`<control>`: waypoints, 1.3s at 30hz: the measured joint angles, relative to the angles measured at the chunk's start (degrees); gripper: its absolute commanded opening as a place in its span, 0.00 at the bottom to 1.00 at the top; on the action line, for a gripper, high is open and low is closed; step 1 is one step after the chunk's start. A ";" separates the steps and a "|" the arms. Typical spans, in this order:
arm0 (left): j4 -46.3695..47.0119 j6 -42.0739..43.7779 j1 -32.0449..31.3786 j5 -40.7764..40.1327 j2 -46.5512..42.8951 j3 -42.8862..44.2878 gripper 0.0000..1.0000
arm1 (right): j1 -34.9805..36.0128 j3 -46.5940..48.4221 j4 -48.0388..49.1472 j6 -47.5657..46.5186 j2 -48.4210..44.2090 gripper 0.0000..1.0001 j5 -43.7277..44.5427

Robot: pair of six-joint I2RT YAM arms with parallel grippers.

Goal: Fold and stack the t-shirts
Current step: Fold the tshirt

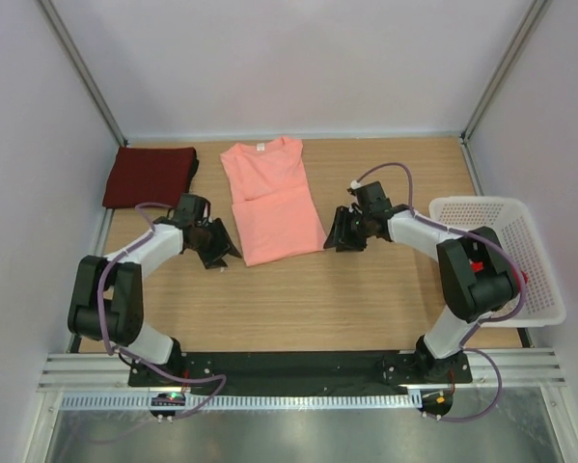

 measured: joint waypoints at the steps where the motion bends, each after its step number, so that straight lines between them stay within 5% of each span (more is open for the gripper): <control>1: 0.81 -0.28 -0.20 0.50 0.02 -0.68 0.51 | 0.00 1.16 0.17 0.02 0.63 0.49 -0.15; 11: 7.78 -2.54 -3.15 2.51 0.98 -5.33 0.50 | 0.00 8.81 1.70 -0.26 10.12 0.35 -0.76; 21: 12.04 -3.21 -4.31 3.54 3.37 -5.33 0.41 | -0.02 3.67 6.99 0.22 9.79 0.01 -0.90; 28: 13.33 -4.68 -4.39 3.32 5.46 -5.29 0.00 | 0.00 0.46 10.10 1.20 7.91 0.01 0.66; 35: 12.24 -5.53 -4.57 1.79 4.92 -5.29 0.01 | 0.07 -6.32 12.83 2.64 2.84 0.01 1.99; 39: 8.61 -5.62 -4.79 -1.66 2.45 -5.31 0.20 | 0.15 -10.80 11.45 2.86 -1.84 0.01 2.89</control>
